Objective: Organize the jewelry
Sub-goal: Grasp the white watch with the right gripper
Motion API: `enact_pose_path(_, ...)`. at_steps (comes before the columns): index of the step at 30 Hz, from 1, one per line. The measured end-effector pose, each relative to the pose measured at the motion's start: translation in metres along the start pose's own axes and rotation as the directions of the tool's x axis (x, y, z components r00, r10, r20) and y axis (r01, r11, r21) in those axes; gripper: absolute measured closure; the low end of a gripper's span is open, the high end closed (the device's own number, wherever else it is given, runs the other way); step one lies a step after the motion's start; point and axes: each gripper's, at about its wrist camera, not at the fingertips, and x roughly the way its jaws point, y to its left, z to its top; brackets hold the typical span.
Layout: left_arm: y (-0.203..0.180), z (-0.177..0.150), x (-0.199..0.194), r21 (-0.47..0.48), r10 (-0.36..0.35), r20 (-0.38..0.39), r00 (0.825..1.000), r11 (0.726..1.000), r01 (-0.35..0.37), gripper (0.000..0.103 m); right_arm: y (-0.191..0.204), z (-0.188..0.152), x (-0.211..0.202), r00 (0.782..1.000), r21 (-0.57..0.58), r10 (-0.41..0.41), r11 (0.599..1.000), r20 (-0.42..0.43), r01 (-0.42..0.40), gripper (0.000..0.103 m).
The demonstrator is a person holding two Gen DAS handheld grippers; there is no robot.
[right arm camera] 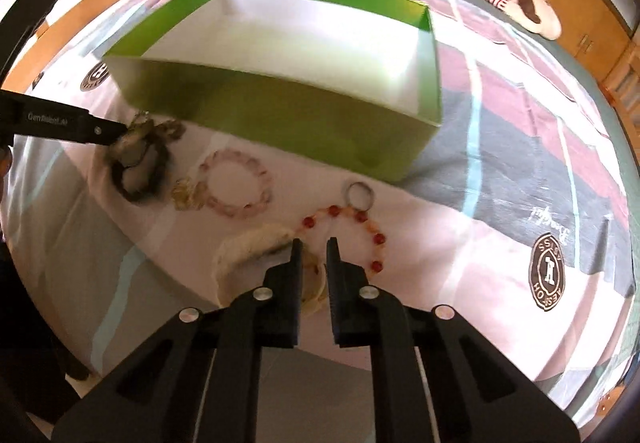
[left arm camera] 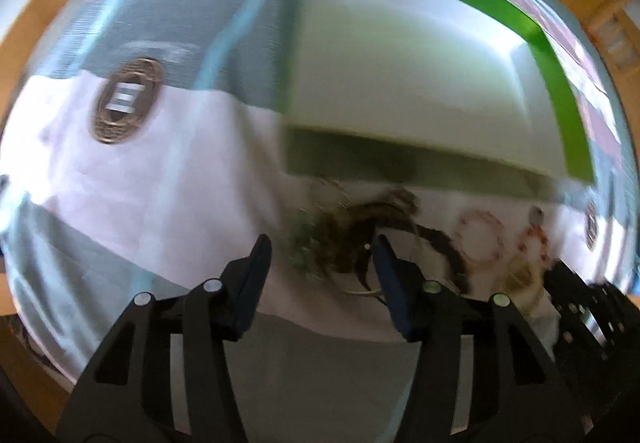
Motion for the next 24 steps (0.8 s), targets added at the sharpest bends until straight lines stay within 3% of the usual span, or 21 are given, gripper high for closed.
enact_pose_path(3, 0.017, 0.007, -0.007, -0.069, 0.02, 0.036, 0.999, 0.997, -0.018, 0.047, -0.003, 0.001, 0.001, 1.0, -0.003, -0.006, 1.0, -0.006, 0.006, 0.091)
enact_pose_path(7, 0.025, 0.009, -0.02, -0.113, -0.045, 0.081, 0.996, 0.992, 0.054, 0.031, 0.005, 0.004, 0.002, 1.0, 0.001, -0.014, 1.0, -0.006, 0.014, 0.089)
enact_pose_path(10, -0.004, -0.001, -0.027, 0.03, -0.15, 0.059, 0.987, 0.988, 0.149, 0.032, 0.006, 0.003, 0.008, 1.0, 0.007, -0.013, 1.0, -0.008, 0.013, 0.089)
enact_pose_path(13, -0.045, -0.015, -0.031, 0.188, -0.291, -0.02, 0.957, 0.939, 0.289, 0.039, 0.004, 0.006, 0.01, 1.0, 0.012, -0.009, 1.0, -0.009, 0.009, 0.089)
enact_pose_path(15, -0.064, -0.024, -0.029, 0.254, -0.328, -0.069, 0.942, 0.907, 0.335, 0.041, 0.002, 0.006, 0.01, 1.0, 0.014, -0.007, 1.0, -0.01, 0.008, 0.089)
enact_pose_path(17, -0.075, -0.029, -0.02, 0.277, -0.304, -0.092, 0.948, 0.907, 0.317, 0.042, 0.003, 0.007, 0.01, 1.0, 0.011, -0.01, 1.0, -0.01, 0.01, 0.089)
enact_pose_path(20, -0.076, -0.029, 0.001, 0.276, -0.21, -0.097, 0.973, 0.933, 0.229, 0.042, 0.005, 0.007, 0.01, 1.0, -0.001, -0.022, 1.0, -0.009, 0.022, 0.089)
enact_pose_path(24, -0.077, -0.028, 0.016, 0.289, -0.144, -0.11, 0.983, 0.942, 0.17, 0.042, 0.009, 0.004, 0.01, 0.999, -0.013, -0.038, 0.999, -0.006, 0.038, 0.089)
